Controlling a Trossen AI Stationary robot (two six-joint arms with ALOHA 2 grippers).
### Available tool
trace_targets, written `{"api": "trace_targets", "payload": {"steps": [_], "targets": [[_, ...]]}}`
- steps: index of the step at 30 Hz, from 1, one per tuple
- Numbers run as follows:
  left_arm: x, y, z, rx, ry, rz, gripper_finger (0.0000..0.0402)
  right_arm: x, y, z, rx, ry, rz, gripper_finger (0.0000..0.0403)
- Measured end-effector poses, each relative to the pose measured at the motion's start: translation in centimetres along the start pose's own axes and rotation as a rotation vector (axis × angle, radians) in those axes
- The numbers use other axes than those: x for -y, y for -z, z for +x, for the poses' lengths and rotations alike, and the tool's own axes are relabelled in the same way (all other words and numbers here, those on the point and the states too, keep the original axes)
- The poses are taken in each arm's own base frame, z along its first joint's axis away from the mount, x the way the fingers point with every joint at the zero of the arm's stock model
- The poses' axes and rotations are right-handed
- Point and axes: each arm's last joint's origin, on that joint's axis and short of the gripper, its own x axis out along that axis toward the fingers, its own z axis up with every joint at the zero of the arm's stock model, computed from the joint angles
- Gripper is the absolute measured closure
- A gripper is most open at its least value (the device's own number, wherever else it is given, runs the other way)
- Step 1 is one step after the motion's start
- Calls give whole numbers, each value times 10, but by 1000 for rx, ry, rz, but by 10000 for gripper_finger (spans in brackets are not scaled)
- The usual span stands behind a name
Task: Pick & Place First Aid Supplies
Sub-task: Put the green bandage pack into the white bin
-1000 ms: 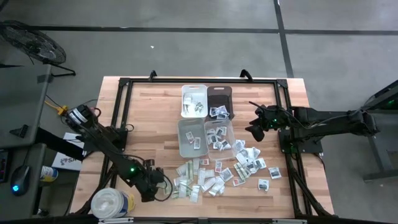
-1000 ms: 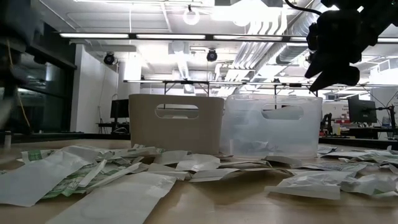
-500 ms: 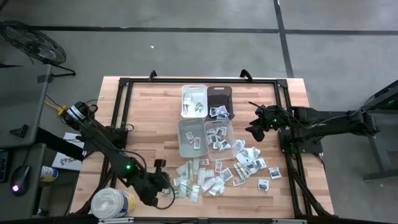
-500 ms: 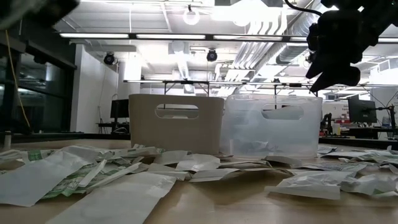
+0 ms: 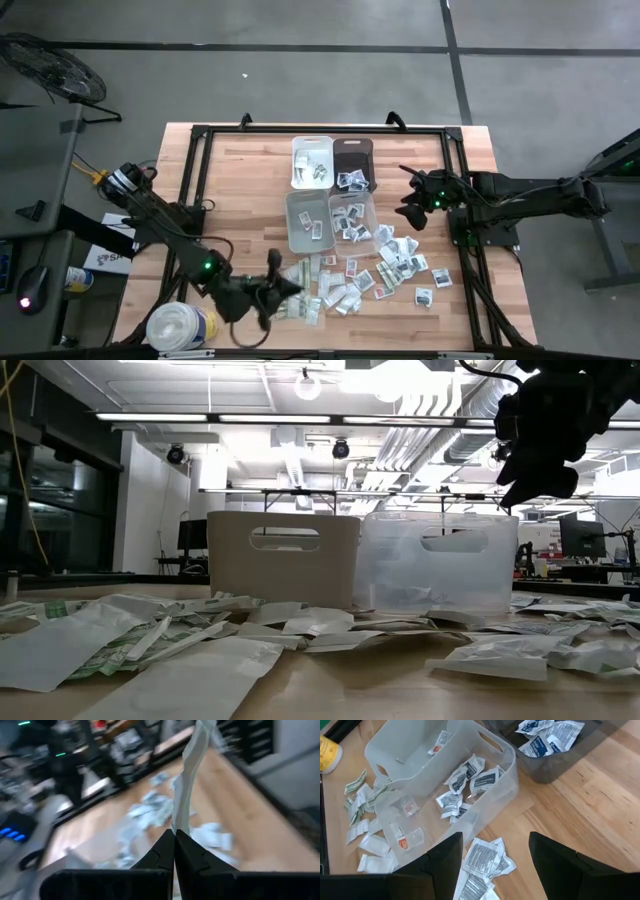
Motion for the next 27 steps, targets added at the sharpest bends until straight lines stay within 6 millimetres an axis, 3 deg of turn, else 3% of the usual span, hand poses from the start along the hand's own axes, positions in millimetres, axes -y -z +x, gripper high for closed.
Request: {"api": "trace_targets", "payload": {"steps": [6,11,16,21,27], "targets": [[-45,10,33,-74,-142,-23,401,0,-1,0,4,-6,-31,181],[-106,31,65,-153,-255,-126,401,-1,-1,0,13,-13,-63,181],[-171,63,87,-227,-340,-337,401,-1,-1,0,13,-13,-95,181],[-226,96,92,-269,-419,-607,401,-1,-1,0,11,-16,-119,181],[-274,140,82,-367,-452,-1034,401,-1,-1,0,11,-17,-119,181]]}}
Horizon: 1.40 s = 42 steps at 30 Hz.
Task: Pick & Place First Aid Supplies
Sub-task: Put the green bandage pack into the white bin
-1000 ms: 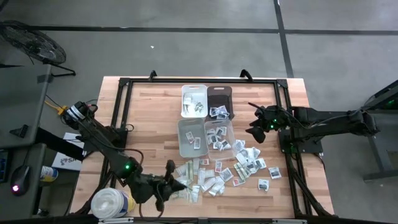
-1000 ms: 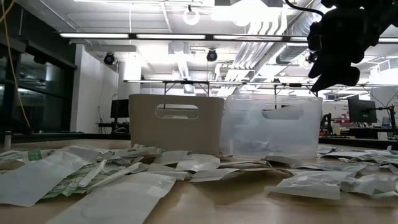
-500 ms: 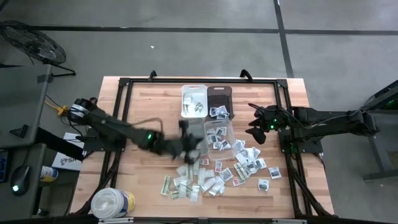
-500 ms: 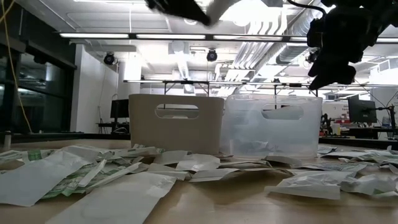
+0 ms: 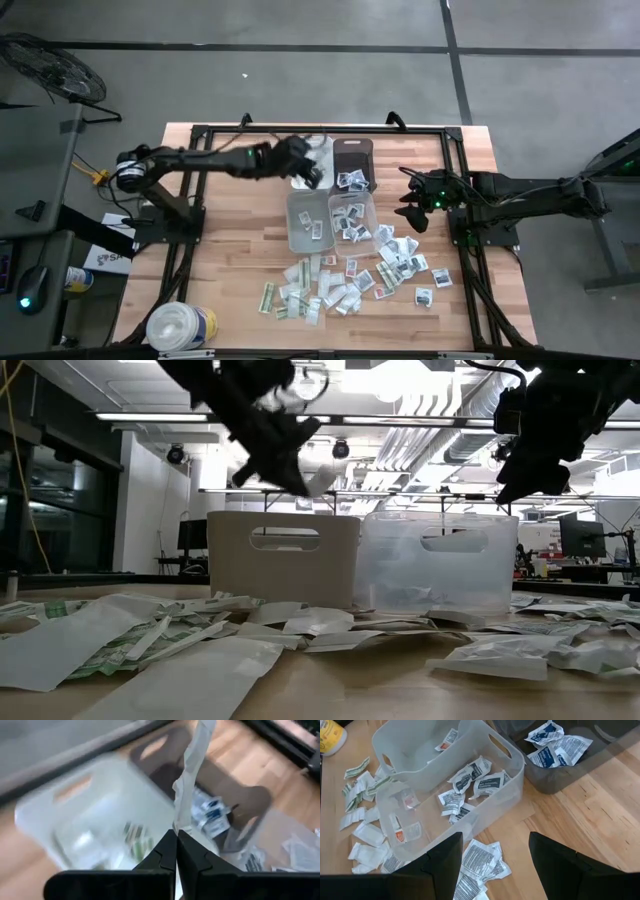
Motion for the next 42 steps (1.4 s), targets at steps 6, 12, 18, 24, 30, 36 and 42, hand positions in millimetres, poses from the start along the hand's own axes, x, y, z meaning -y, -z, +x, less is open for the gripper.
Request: {"api": "trace_targets", "payload": {"steps": [6,12,18,24,30,36,42], "targets": [[-31,-4,17,-169,83,-194,399,0,0,0,-1,-2,32,181],[-42,-6,23,-216,122,-216,373,0,0,0,0,-1,36,181],[-43,-6,23,-217,131,-194,332,0,0,0,1,0,38,181],[-42,-6,22,-228,171,-142,284,0,0,0,1,0,39,181],[-30,-10,-4,-235,379,117,275,0,0,0,-4,-9,39,181],[-4,7,-51,-301,471,361,286,0,0,0,-9,-18,39,181],[19,32,-91,-383,521,526,287,-1,0,0,-10,-19,36,181]]}}
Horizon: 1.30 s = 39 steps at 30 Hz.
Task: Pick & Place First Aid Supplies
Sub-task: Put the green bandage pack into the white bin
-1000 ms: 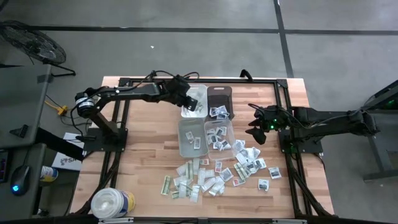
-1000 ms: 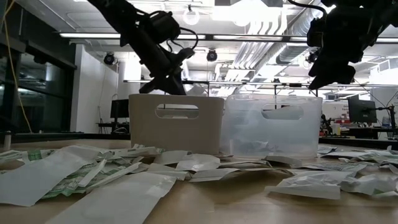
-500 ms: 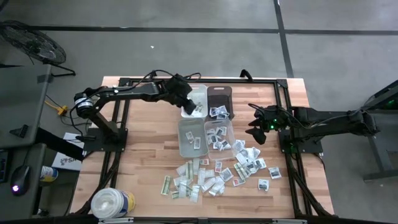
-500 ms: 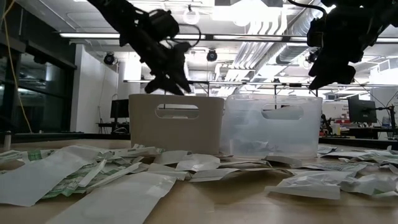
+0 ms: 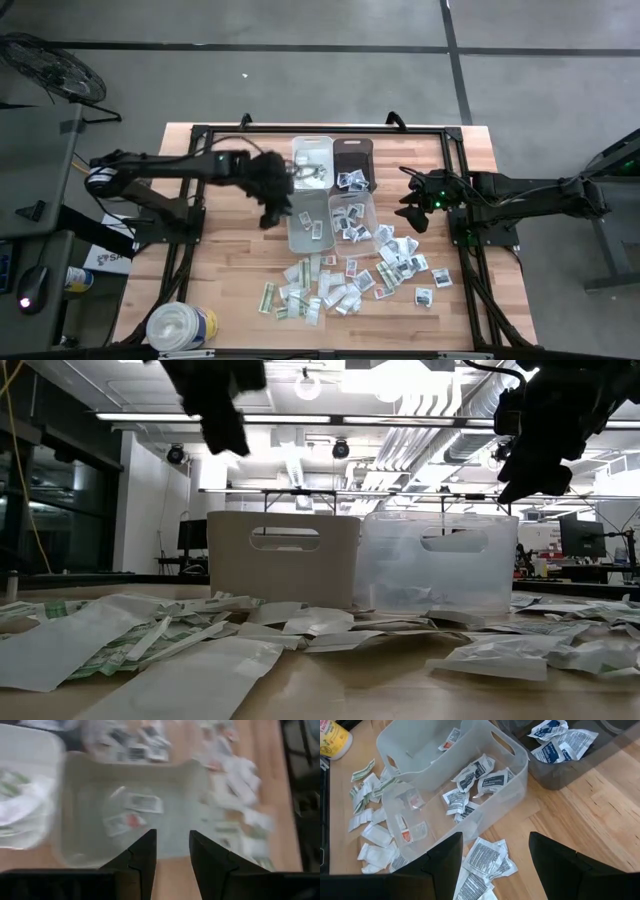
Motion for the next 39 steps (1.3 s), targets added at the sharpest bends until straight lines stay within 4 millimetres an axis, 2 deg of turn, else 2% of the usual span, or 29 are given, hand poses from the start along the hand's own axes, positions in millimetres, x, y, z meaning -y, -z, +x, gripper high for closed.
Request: {"api": "trace_targets", "payload": {"steps": [8,14,20,27,30,39], "targets": [[52,21,8,-162,108,139,287,0,0,0,-4,-7,-9,181],[75,31,23,-259,180,171,287,0,0,0,-4,-7,-9,181],[86,40,46,-358,177,171,270,0,0,0,-4,-6,-9,181],[85,46,75,-457,215,139,170,0,0,0,-3,-6,-6,181],[85,48,90,-486,274,148,141,0,0,0,-4,-6,-7,181],[87,59,120,-578,333,145,134,0,0,0,-4,-6,-7,181]]}}
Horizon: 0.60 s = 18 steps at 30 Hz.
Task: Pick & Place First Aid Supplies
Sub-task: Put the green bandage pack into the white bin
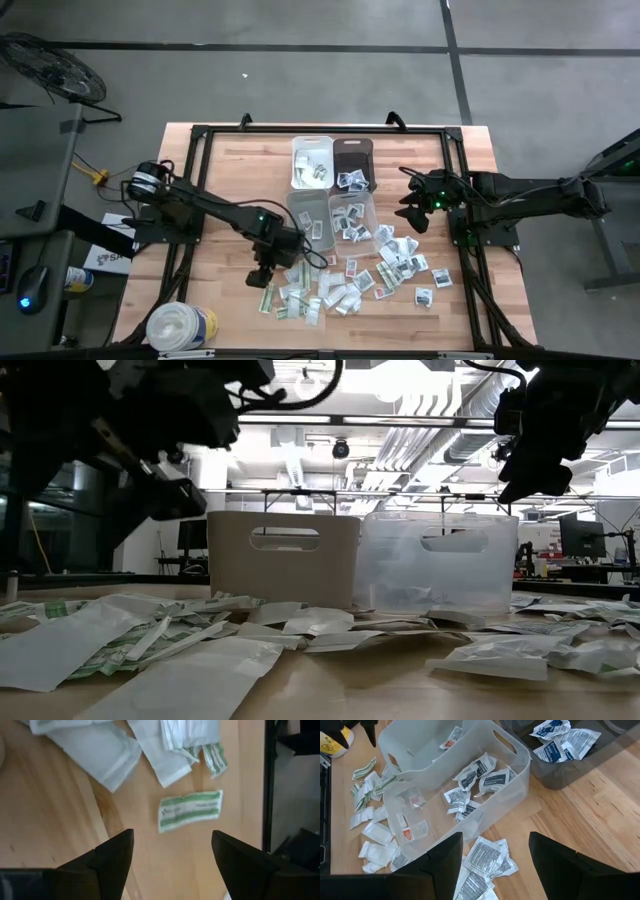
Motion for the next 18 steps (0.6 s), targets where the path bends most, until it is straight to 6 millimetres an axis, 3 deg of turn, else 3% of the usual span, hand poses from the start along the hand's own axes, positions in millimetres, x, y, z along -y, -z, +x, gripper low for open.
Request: {"api": "trace_targets", "payload": {"steps": [18], "targets": [[-4,7,32,11,17,-45,134,0,0,0,-8,-13,5,181]]}}
